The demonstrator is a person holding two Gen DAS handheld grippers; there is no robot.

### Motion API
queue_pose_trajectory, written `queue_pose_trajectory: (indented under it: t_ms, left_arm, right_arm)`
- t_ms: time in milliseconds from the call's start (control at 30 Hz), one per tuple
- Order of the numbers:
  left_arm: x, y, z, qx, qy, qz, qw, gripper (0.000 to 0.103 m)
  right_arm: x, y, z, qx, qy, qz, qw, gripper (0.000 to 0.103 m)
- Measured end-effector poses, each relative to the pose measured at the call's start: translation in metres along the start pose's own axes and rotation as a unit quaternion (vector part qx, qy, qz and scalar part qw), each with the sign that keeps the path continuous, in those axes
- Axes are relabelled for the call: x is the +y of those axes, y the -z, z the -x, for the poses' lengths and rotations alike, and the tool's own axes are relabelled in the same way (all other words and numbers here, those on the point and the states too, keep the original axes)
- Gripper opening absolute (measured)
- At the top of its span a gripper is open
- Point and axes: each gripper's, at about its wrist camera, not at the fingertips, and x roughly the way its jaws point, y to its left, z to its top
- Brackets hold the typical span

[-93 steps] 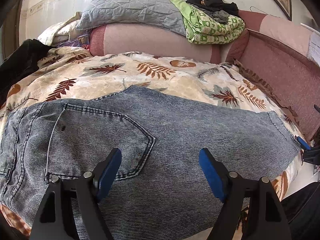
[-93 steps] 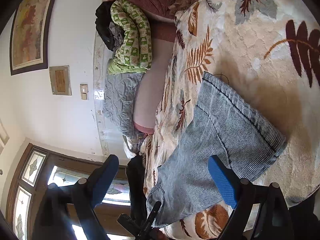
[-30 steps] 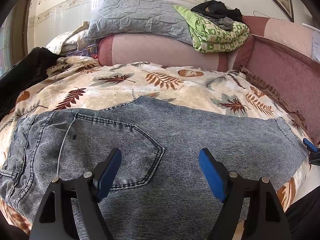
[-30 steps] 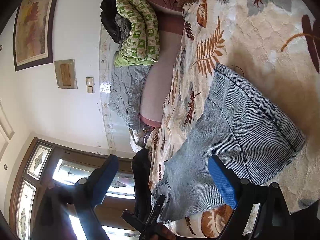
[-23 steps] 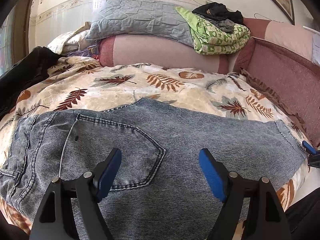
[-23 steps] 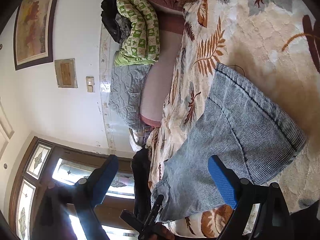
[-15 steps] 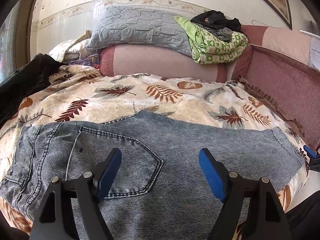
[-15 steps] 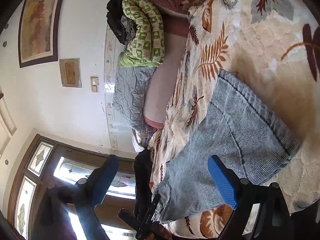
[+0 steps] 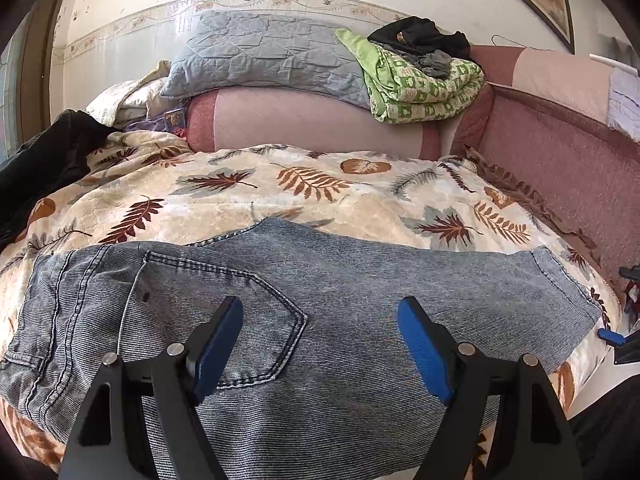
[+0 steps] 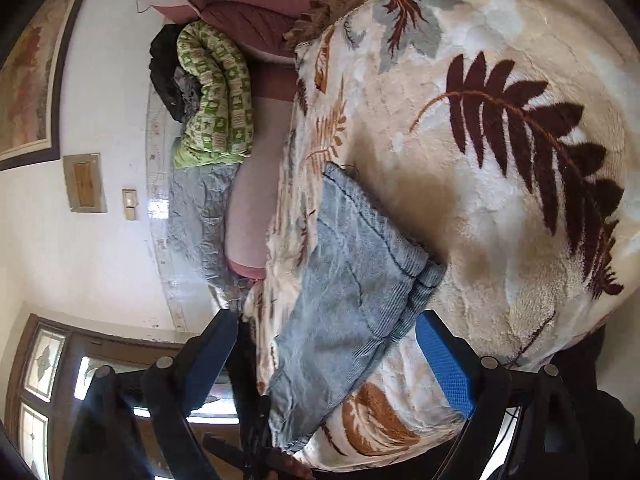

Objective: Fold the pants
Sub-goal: 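Lift the leg hem with the right tool and fold it over the jeans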

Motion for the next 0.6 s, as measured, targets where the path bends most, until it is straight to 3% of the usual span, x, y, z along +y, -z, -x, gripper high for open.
queue_pose_trajectory:
  t_ms: [100, 267, 367, 600]
  left_arm:
    - [0.001, 0.000, 0.000, 0.000, 0.001, 0.002, 1.0000, 0.080]
    - [0.002, -0.001, 0.000, -0.001, 0.003, 0.007, 1.0000, 0.080]
    - [0.001, 0.000, -0.001, 0.003, 0.004, 0.005, 1.0000, 0.080]
    - [-0.001, 0.002, -0.001, 0.000, -0.005, -0.003, 1.0000, 0.080]
  right_arm:
    - [-0.001, -0.008, -0.014, 0.009, 0.050, -0.010, 0.999, 0.092]
    - [0.004, -0.012, -0.021, 0.001, 0.069, -0.005, 0.998, 0.092]
    - [0.009, -0.011, -0.024, -0.001, 0.087, 0.006, 0.996, 0.083]
    - [0.004, -0.014, -0.026, -0.009, 0.091, -0.017, 0.996, 0.079]
